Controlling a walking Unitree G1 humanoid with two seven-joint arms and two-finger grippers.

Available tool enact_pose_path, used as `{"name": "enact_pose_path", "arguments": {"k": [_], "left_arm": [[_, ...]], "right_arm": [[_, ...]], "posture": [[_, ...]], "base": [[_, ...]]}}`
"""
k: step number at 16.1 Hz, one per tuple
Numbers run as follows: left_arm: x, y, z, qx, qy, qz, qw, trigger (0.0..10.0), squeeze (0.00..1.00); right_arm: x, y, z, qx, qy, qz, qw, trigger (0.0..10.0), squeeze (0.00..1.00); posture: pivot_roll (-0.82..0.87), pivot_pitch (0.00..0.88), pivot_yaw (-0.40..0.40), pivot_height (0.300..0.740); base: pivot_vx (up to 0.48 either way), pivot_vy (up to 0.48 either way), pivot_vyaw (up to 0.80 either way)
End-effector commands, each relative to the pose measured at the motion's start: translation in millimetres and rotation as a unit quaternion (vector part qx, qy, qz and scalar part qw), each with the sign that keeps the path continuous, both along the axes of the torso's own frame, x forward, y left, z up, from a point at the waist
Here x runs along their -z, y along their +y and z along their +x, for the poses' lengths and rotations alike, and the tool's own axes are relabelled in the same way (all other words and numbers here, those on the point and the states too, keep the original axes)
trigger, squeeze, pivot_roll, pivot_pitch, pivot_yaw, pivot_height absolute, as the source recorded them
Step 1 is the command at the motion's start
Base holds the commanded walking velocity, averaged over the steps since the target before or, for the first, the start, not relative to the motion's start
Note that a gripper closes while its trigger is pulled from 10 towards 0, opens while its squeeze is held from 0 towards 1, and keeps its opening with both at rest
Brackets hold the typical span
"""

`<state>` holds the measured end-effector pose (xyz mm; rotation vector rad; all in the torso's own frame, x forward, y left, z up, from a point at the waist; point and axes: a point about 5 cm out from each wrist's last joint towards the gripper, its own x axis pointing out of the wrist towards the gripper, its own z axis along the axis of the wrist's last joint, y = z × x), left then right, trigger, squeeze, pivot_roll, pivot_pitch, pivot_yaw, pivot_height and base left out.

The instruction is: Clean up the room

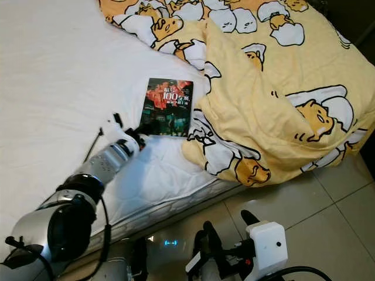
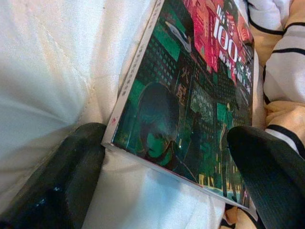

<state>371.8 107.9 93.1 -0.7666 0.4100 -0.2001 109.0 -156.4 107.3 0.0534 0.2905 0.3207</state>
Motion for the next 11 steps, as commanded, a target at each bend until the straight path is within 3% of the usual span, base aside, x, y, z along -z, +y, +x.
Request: {"name": "enact_pose_path", "arguments": {"k": [1, 4, 10, 11], "left_arm": [[23.3, -16.9, -15.0, 0.025, 0.053, -0.013, 0.998, 10.0, 0.0], [25.0, -26.8, -17.1, 0.018, 0.056, -0.035, 0.998, 10.0, 0.0], [38.2, -26.6, -25.7, -0.029, 0.056, -0.064, 0.996, 10.0, 0.0], [40.3, -26.3, -27.0, -0.034, 0.057, -0.06, 0.996, 4.8, 0.0]], "right_arm": [[5.8, -1.5, -4.6, -0.001, 0.017, -0.002, 1.0, 10.0, 0.0], [6.0, 0.0, -4.9, -0.005, 0.019, -0.001, 1.0, 10.0, 0.0], [2.8, -0.3, -14.3, -0.003, 0.03, -0.001, 1.0, 10.0, 0.0], [2.8, -0.5, -15.3, -0.004, 0.032, -0.002, 0.999, 10.0, 0.0]], "posture": [[-0.27, 0.269, -0.014, 0.71], [-0.27, 0.277, -0.019, 0.71], [-0.31, 0.315, -0.042, 0.71], [-0.31, 0.315, -0.042, 0.71]], "base": [[0.0, 0.0, 0.0], [0.0, 0.0, 0.0], [0.0, 0.0, 0.0], [0.0, 0.0, 0.0]]}}
